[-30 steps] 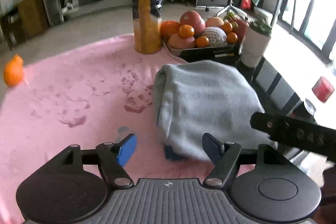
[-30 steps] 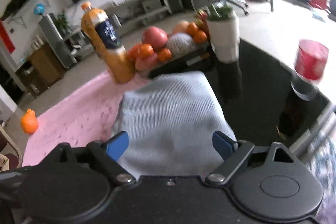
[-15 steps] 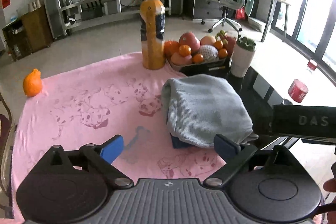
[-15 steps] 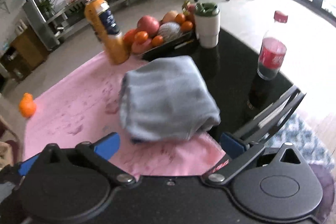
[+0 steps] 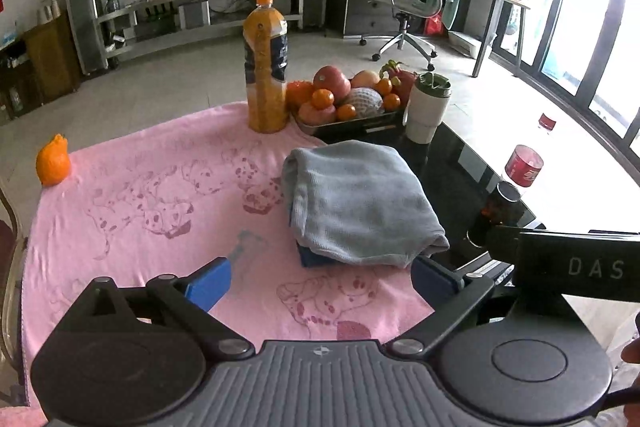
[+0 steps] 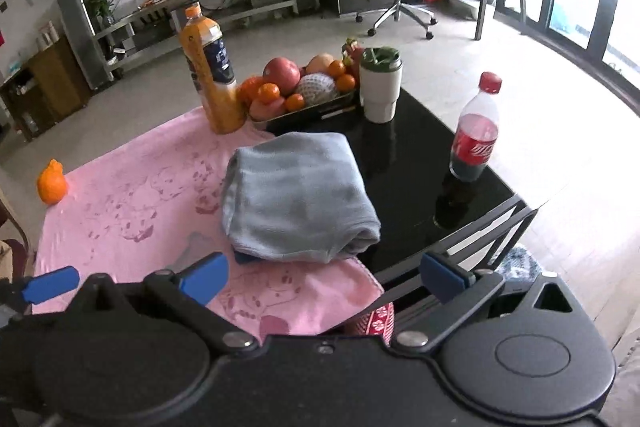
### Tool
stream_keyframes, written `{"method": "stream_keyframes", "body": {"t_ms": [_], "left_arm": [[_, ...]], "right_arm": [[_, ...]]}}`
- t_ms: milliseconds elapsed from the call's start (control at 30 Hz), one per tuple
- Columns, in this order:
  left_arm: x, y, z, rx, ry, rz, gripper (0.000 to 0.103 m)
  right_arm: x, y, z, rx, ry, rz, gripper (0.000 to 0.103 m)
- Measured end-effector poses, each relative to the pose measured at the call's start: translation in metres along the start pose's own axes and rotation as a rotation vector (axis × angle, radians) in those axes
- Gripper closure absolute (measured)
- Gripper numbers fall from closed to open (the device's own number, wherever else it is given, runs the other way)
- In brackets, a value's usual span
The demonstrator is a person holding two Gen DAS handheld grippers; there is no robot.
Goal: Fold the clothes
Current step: 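Open both grippers and withdraw from the folded sweater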
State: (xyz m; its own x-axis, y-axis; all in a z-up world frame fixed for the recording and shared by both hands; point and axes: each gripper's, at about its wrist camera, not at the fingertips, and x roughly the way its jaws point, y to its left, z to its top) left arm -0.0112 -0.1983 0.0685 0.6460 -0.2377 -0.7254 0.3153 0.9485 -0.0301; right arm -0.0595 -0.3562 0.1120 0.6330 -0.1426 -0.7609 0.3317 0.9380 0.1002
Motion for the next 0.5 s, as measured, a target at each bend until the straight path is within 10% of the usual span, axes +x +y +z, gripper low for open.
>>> {"method": "stream_keyframes", "body": {"t_ms": [500], "left_arm": [[0.0009, -0.0092, -0.0048, 0.02, 0.012, 0.007, 0.004]], "right_arm": [[0.0016, -0.0109, -0.0074, 0.006, 0.004, -0.018, 0.0]]}}
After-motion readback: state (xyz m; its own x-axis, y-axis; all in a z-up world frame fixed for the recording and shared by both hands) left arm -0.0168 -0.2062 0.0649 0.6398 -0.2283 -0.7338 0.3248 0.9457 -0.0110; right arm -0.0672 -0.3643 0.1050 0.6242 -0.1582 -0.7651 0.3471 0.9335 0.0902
